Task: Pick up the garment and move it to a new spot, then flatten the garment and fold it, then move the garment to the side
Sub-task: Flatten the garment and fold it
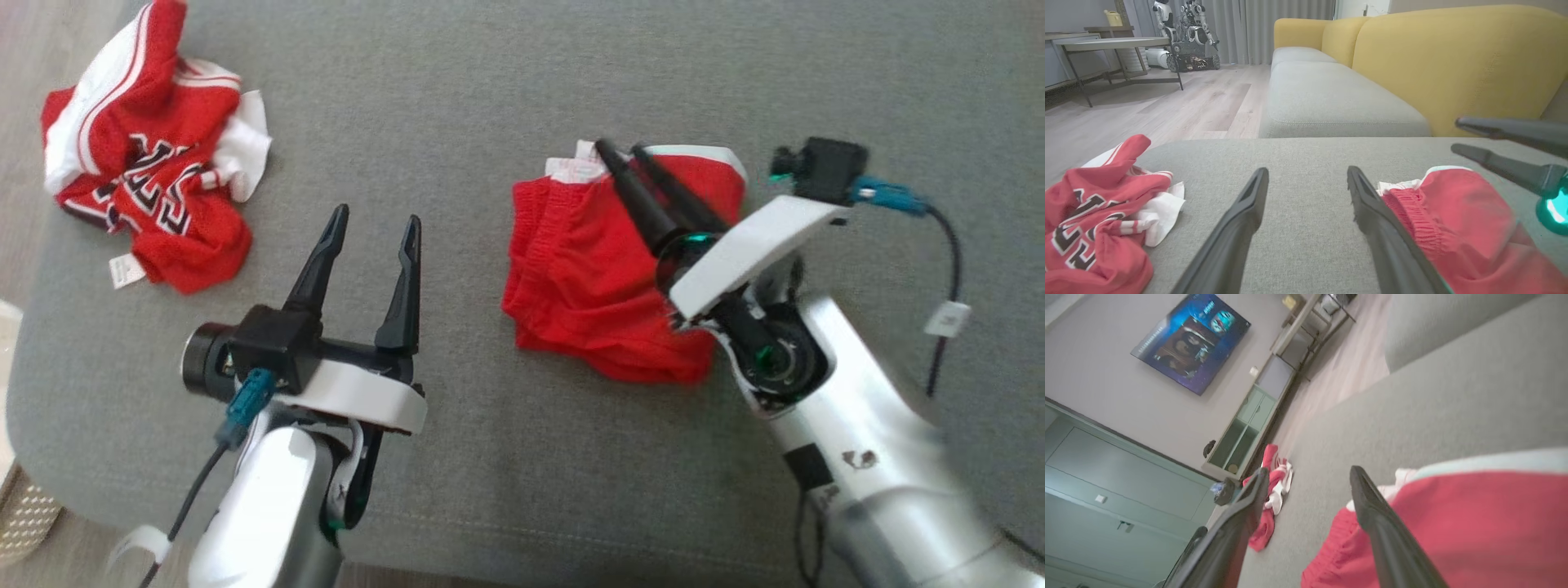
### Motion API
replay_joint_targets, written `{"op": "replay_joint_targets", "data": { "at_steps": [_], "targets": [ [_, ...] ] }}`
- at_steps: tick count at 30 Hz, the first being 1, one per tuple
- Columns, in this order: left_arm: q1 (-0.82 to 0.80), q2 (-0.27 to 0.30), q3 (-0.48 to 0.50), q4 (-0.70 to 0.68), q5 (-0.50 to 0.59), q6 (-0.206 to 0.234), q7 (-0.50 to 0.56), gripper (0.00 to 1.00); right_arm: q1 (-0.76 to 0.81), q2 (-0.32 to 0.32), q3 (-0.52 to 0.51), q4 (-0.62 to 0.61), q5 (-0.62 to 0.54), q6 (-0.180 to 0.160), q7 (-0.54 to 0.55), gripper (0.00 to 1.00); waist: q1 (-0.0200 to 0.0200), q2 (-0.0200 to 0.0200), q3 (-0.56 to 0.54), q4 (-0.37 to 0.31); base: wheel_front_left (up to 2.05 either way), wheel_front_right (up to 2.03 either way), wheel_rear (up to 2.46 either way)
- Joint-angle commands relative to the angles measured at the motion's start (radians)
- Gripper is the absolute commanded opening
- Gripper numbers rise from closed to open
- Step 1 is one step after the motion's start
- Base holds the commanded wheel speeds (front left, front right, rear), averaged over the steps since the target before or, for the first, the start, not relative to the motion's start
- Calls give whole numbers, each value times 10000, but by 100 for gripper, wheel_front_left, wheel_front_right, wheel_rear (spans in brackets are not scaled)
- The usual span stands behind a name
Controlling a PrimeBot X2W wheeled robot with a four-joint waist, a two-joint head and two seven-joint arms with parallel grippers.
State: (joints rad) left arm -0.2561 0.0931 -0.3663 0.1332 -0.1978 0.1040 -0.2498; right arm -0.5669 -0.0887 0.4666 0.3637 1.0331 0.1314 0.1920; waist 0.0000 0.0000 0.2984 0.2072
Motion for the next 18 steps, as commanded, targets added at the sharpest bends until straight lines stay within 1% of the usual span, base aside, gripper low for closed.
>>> {"op": "replay_joint_targets", "data": {
  "at_steps": [1,6,11,13,14,16,17,18],
  "targets": [
    [-213,164,461,-291,87,-29,-120,100,-232,-91,126,-517,-183,-7,-362,100,0,0,-58,-136,0,0,0],
    [-111,271,649,-305,140,66,-120,100,287,-994,-100,-1085,-927,-7,-1748,100,0,0,-252,-553,0,0,0],
    [77,486,874,-357,111,126,-120,100,1286,-1803,-929,-1301,-1677,-7,-2553,100,0,0,-475,-947,0,0,0],
    [196,578,953,-388,92,152,-120,100,1817,-1992,-1410,-1441,-1974,-7,-2779,100,0,0,-555,-1084,0,0,0],
    [340,671,1028,-418,66,186,-120,100,2336,-2152,-1857,-1583,-2467,-7,-2915,100,0,0,-644,-1228,0,0,0],
    [497,752,1092,-441,24,213,-120,100,2820,-2177,-2278,-1756,-2997,-7,-2967,100,0,0,-729,-1354,0,0,0],
    [497,752,1092,-441,24,213,-120,100,2820,-2177,-2278,-1756,-2997,-7,-2967,100,0,0,-729,-1354,0,0,0],
    [573,788,1118,-449,-2,223,-117,100,3010,-2231,-2466,-1847,-3476,-7,-3017,100,0,0,-776,-1405,0,0,0]
  ]
}}
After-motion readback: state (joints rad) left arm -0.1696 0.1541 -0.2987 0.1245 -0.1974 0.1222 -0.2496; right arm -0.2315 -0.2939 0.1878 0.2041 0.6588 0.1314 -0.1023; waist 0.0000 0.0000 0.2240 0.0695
